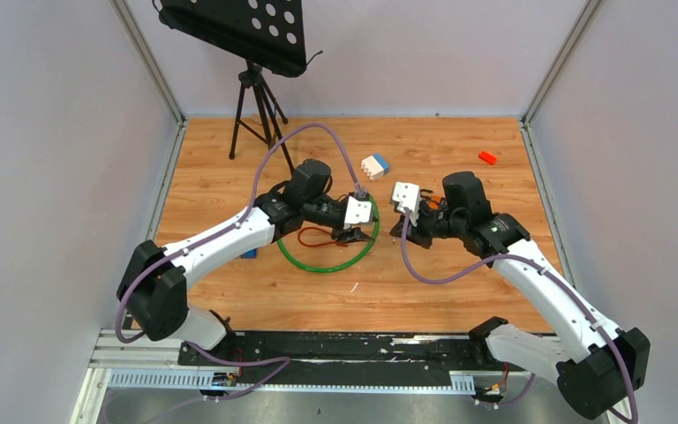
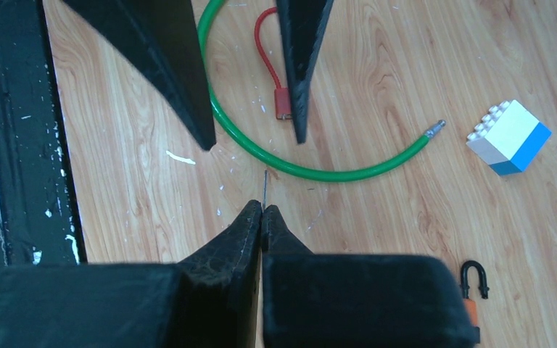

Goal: Unlock with the key
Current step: Adjust the key.

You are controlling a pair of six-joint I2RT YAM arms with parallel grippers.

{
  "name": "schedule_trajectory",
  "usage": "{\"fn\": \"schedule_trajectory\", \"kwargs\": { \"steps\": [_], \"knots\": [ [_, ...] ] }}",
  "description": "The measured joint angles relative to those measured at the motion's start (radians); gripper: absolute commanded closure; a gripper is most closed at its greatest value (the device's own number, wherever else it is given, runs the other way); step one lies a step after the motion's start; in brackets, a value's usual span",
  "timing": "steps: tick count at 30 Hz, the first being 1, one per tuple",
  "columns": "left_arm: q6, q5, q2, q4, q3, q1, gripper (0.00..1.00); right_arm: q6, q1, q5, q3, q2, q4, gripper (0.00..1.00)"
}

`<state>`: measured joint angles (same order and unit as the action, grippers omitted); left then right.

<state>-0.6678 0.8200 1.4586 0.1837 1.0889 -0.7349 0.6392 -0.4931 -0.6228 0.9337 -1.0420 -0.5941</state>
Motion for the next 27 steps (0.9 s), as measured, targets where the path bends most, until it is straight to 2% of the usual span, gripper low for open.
{"fn": "schedule_trajectory", "kwargs": {
  "steps": [6,20,24,27],
  "knots": [
    [0.077,0.006,0.034,0.0,0.027,-0.042,0.56,-0.037,0.004,-0.03,0.007,-0.027,0.0,1.0],
    [0.106,-0.048,0.076,0.005,0.055,-0.079,0.68,-0.07,0.004,-0.052,0.01,-0.034,0.001,1.0],
    [0.108,-0.055,0.085,0.006,0.064,-0.089,0.76,-0.073,0.004,-0.052,0.01,-0.034,0.001,1.0],
    [0.109,-0.06,0.092,0.008,0.066,-0.097,0.87,-0.074,0.004,-0.052,0.01,-0.034,0.001,1.0]
  ]
}}
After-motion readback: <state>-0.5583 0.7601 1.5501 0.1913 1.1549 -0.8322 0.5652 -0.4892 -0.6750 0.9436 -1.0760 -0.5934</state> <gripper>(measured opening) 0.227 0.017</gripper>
